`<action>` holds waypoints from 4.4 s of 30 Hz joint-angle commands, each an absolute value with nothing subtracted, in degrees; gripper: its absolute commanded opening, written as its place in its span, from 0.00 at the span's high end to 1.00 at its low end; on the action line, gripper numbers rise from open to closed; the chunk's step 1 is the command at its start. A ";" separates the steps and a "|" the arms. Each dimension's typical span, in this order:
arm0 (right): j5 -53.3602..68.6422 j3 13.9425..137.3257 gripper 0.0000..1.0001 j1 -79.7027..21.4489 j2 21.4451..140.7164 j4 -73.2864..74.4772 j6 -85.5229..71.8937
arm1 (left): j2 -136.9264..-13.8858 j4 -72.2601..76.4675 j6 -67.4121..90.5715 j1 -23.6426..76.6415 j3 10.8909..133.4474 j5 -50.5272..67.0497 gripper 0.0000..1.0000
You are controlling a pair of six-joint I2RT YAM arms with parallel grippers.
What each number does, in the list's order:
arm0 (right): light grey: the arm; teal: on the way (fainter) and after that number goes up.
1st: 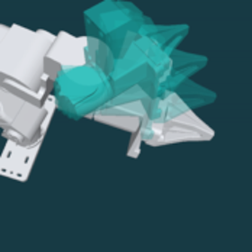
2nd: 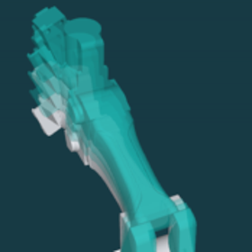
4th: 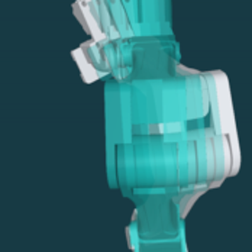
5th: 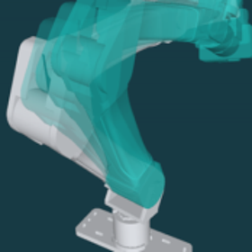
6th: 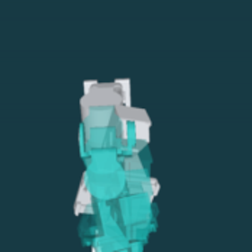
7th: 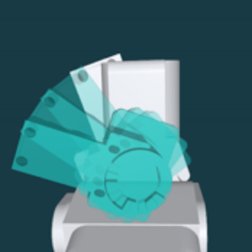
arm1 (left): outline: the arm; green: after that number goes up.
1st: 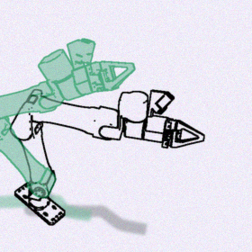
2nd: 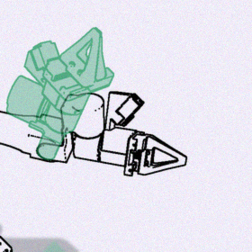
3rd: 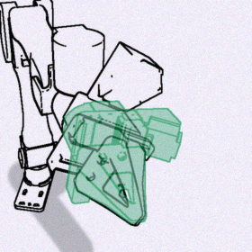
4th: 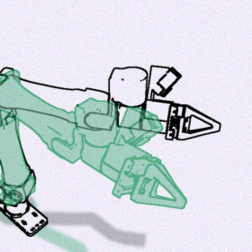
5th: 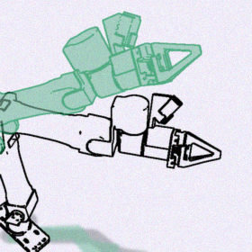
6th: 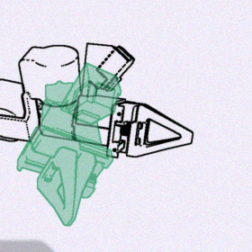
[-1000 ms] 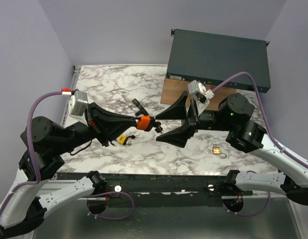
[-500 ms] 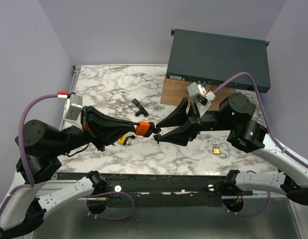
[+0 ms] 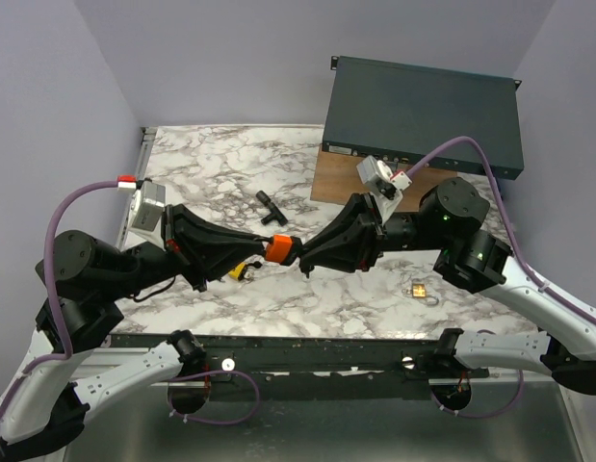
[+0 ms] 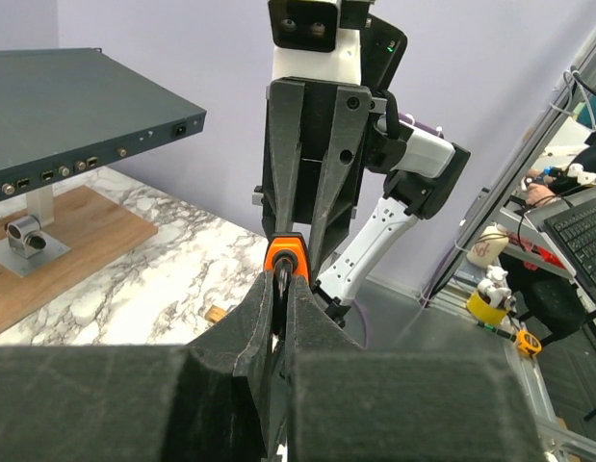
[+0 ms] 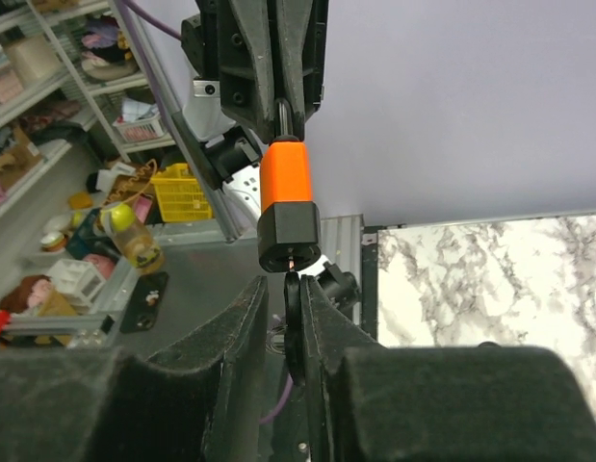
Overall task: Lock with the key
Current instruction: Lock the lock, then place the lock at the center of the board, then place the key at the center of the board, then pick up the lock from the center of the board.
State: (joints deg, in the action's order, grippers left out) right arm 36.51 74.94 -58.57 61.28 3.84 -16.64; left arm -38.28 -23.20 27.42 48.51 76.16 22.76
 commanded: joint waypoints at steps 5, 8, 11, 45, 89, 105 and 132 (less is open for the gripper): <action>37.52 74.62 0.94 -58.98 61.53 3.21 -17.75 | -37.65 -19.07 28.03 48.65 75.94 22.08 1.00; 37.54 74.53 0.99 -59.06 61.35 4.03 -17.43 | -37.34 -19.02 28.04 48.60 75.77 20.87 1.00; 37.19 74.31 0.99 -59.00 60.89 5.36 -16.68 | -36.28 -18.23 27.89 48.60 74.87 18.38 1.00; -2.00 55.21 0.99 -56.86 56.81 15.62 -23.93 | -43.26 -10.61 33.21 35.76 58.09 16.19 1.00; -12.49 39.22 0.99 -28.35 75.84 6.42 -39.57 | -110.40 20.92 58.07 41.09 57.26 11.33 0.80; -8.43 41.06 0.99 -28.45 82.10 3.96 -37.01 | -97.69 7.87 48.68 40.93 55.26 4.52 0.17; -11.00 56.41 0.46 -43.75 85.41 13.92 -33.90 | -51.42 -26.04 52.43 28.43 39.60 -7.54 0.03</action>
State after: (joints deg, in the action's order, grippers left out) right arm -10.74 52.10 -37.85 81.93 12.10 -33.85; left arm -57.32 -16.80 49.65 32.91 41.85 -4.97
